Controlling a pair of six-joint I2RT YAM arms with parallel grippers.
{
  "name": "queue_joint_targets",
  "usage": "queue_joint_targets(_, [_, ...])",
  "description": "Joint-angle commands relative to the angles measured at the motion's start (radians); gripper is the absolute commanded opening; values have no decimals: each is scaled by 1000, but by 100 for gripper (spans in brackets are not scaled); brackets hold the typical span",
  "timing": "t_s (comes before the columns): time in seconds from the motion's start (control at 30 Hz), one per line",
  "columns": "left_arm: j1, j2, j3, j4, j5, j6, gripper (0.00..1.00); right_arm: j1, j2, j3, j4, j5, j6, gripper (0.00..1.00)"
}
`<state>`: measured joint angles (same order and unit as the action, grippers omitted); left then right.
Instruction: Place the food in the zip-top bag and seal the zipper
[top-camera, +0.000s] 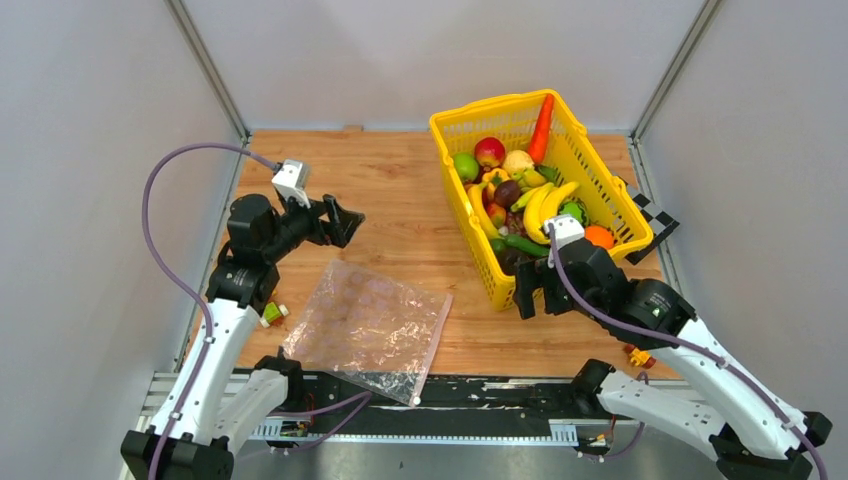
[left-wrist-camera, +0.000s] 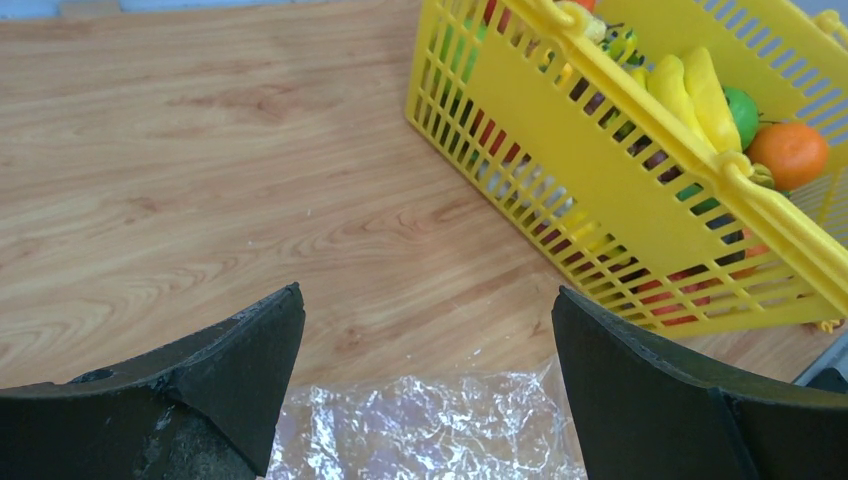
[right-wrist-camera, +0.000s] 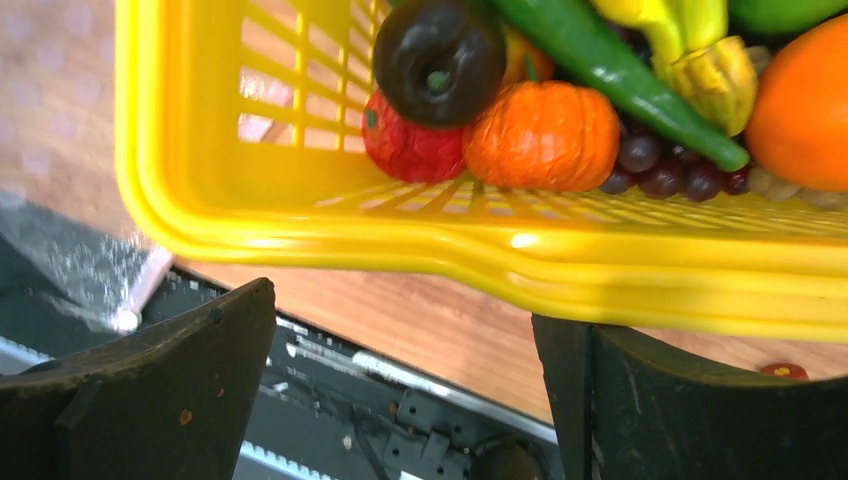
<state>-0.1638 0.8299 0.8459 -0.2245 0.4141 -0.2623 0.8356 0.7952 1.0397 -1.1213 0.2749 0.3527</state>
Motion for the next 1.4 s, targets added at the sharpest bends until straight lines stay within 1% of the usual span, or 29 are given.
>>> queue_joint_targets(0.0, [-5, 36, -11, -54, -4, -3, 100, -107, 76, 4, 216, 12, -77, 100])
queue_joint_targets(0.1, [-68, 57, -22, -102, -64, 21, 100, -173, 121, -22, 272, 6, -86, 100])
queue_joint_targets(0.2, [-180, 63, -46, -126, -142, 13, 100, -201, 100, -41, 337, 1, -69, 100])
queue_joint_targets(0.27, [-285, 70, -67, -133, -194, -9, 100, -203, 65, -49, 390, -58, -74, 100])
queue_joint_targets(0.33, [-395, 81, -84, -153, -284, -27, 100, -204, 20, -65, 440, -141, -72, 100])
queue_joint_targets(0.4, [-499, 95, -107, -159, -379, -58, 100, -204, -35, -99, 486, -228, -57, 100])
queue_joint_targets(0.47, [-592, 119, -134, -153, -443, -105, 99, -203, -89, -147, 522, -325, -33, 100])
queue_joint_targets(0.53, [-687, 147, -157, -142, -515, -158, 99, -203, -151, -198, 531, -344, 31, 98])
queue_joint_targets(0.67, [-869, 217, -177, -133, -619, -239, 96, -204, -266, -299, 526, -337, 136, 92])
queue_joint_targets(0.77, [-973, 277, -174, -111, -678, -297, 94, -203, -343, -355, 524, -295, 184, 85])
queue_joint_targets(0.8, [-1011, 291, -177, -94, -696, -316, 94, -203, -364, -366, 518, -279, 196, 81])
queue_joint_targets(0.87, [-1059, 321, -183, -53, -720, -352, 92, -203, -393, -369, 508, -225, 211, 77])
queue_joint_targets(1.0, [-1159, 396, -170, -26, -776, -407, 91, -204, -429, -353, 491, -174, 225, 76])
queue_joint_targets(1.07, [-1206, 437, -157, -33, -811, -431, 90, -203, -443, -343, 480, -151, 230, 76])
queue_joint_targets(1.1, [-1224, 459, -150, -51, -845, -450, 88, -203, -448, -340, 471, -136, 232, 76])
queue_joint_targets(1.13, [-1238, 483, -141, -72, -870, -472, 86, -204, -454, -337, 458, -114, 235, 77])
queue_joint_targets(1.23, [-1284, 552, -120, -111, -942, -505, 83, -204, -463, -333, 409, -58, 258, 77])
queue_joint_targets(1.37, [-1323, 617, -83, -142, -1002, -516, 82, -203, -473, -346, 384, -34, 288, 77])
